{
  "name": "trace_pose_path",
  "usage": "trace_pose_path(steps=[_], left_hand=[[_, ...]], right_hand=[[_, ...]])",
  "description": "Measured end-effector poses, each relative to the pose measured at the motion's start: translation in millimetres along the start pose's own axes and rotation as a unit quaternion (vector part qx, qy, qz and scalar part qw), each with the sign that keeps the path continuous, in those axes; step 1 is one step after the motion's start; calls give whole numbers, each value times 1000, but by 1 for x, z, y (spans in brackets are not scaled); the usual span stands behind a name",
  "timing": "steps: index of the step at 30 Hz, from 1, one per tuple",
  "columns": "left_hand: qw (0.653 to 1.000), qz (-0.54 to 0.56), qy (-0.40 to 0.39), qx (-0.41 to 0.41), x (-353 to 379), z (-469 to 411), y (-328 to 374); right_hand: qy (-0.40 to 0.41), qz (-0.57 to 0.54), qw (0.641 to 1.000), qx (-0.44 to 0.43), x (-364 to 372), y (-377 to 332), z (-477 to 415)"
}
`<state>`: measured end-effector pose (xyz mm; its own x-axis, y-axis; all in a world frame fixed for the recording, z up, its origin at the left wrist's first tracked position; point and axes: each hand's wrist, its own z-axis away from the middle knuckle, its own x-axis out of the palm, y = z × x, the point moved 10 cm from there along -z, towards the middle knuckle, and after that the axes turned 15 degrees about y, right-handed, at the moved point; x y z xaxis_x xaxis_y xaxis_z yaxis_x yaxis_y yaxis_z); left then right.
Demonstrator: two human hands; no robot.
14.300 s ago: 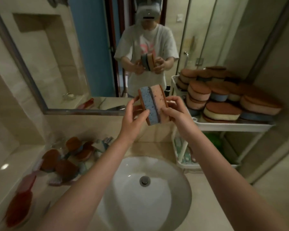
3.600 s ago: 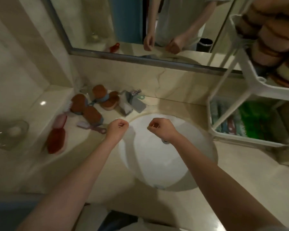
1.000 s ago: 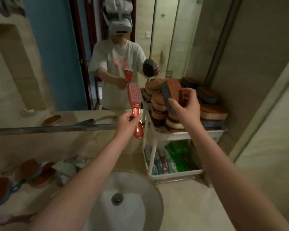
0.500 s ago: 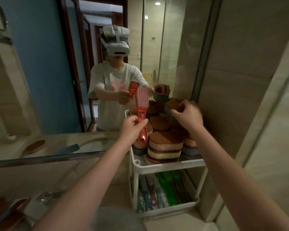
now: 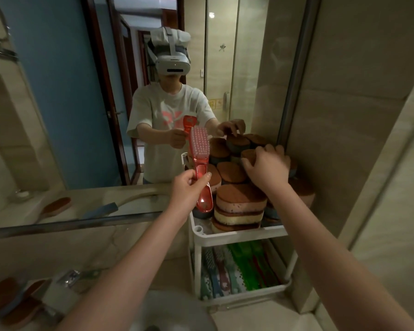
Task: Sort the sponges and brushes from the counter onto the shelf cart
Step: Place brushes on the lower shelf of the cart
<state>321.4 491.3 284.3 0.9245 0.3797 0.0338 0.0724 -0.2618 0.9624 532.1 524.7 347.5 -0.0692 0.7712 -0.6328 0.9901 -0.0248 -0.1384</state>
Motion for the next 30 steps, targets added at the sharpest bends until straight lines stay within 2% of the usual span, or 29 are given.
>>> trace_pose_path(steps=[5, 9, 14, 18, 20, 21, 25, 30], left_hand=[[1000, 14, 0, -20, -11, 25, -11], [999, 17, 14, -24, -25, 48, -21], [1000, 6, 15, 4, -40, 81, -36], [1000, -7, 23, -5, -53, 105, -61], [1000, -11, 21, -15, -54, 118, -77], [1000, -14, 18, -21, -53, 124, -84], [998, -26, 0, -51, -44, 154, -117], [989, -87, -57, -108, -17, 189, -165]], right_hand=[[94, -181, 979, -4, -34, -27, 36], [76, -384, 920, 13, -49, -46, 81], [-64, -522, 846, 82, -36, -53, 147], [-258, -568, 769, 136, 0, -53, 207], [-358, -571, 726, 139, 15, -56, 239], [-386, -566, 716, 133, 20, -56, 252], [-428, -535, 717, 131, 39, -42, 289], [-470, -489, 714, 174, 61, -5, 336]])
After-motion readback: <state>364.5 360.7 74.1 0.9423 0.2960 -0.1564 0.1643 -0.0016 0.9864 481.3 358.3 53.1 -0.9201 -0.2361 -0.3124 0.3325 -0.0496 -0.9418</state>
